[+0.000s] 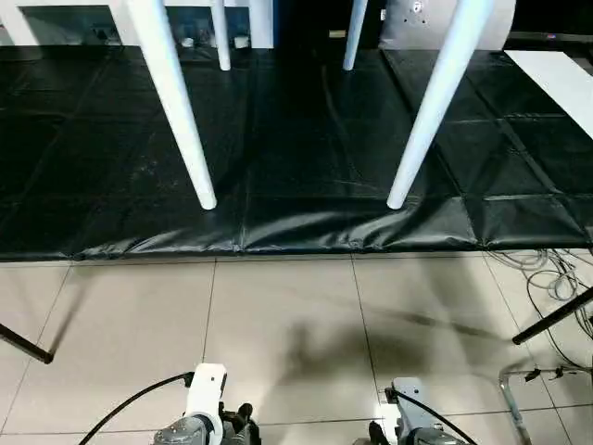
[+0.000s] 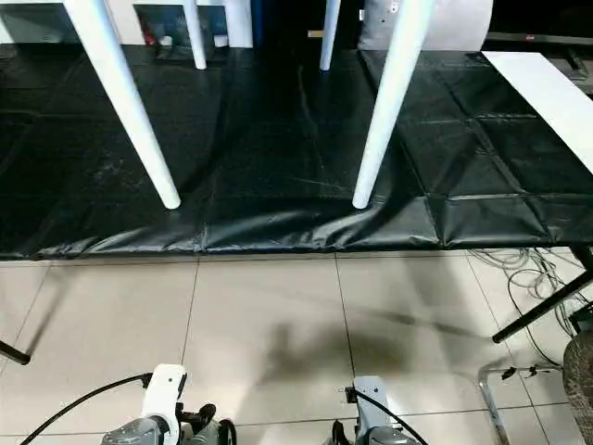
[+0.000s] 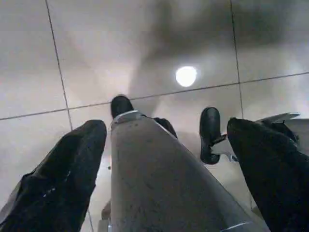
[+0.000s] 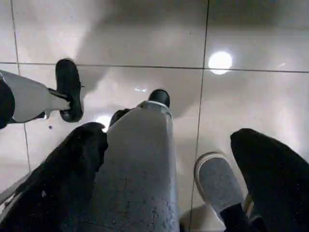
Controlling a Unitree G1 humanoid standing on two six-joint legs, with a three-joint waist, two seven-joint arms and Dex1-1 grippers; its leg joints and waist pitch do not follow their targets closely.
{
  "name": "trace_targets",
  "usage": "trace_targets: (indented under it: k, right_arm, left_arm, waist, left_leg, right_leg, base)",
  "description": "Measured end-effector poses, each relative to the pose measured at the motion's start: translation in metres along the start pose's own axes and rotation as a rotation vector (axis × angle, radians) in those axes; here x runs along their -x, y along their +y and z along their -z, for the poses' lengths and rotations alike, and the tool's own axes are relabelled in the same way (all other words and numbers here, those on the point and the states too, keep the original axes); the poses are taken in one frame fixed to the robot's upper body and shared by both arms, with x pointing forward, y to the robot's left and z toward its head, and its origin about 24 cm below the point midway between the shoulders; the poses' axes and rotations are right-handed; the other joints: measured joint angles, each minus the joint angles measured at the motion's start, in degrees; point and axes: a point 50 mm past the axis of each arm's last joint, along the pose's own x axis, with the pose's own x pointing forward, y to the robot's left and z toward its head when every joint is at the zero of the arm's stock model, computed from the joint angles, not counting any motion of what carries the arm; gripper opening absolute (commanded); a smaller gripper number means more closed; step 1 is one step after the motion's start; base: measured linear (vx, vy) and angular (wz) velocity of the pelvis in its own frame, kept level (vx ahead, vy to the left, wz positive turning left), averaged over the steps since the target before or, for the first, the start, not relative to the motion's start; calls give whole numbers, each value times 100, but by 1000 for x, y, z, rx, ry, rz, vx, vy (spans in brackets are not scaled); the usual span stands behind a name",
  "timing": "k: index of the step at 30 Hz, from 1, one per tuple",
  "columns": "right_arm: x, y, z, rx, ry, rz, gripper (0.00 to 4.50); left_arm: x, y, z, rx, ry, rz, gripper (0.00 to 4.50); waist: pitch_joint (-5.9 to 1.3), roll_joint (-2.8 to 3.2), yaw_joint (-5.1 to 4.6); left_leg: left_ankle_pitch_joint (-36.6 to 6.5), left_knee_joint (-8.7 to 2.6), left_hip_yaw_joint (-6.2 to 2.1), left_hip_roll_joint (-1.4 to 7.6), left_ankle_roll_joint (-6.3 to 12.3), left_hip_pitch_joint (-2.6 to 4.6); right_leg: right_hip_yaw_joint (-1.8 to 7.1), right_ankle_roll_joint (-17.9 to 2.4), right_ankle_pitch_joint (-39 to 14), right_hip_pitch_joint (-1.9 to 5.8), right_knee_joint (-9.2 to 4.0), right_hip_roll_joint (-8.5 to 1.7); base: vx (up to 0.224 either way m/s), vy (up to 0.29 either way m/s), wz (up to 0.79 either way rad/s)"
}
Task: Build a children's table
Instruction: Flip table
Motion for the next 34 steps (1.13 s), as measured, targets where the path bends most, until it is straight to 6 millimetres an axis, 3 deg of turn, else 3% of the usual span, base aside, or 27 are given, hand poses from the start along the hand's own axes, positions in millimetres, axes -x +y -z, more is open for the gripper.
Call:
trace_targets:
  k: [12, 34]
  right_arm:
    - [0, 0, 0, 0, 1, 0, 450]
    - [0, 0, 0, 1, 0, -2, 450]
  left_arm:
    - [0, 0, 0, -1, -1, 0, 444]
    - [0, 1, -1, -1, -2, -1, 444]
  waist:
    - [11, -13, 14]
    - [21, -25, 14]
  left_leg:
    - [2, -64, 61, 9, 1, 20]
    - [0, -92, 96, 23, 2, 22]
  right_leg:
    - [29, 2, 3, 1, -63, 0]
    - [37, 1, 2, -12, -85, 0]
  base:
    - [0, 0, 0]
    - [0, 0, 0]
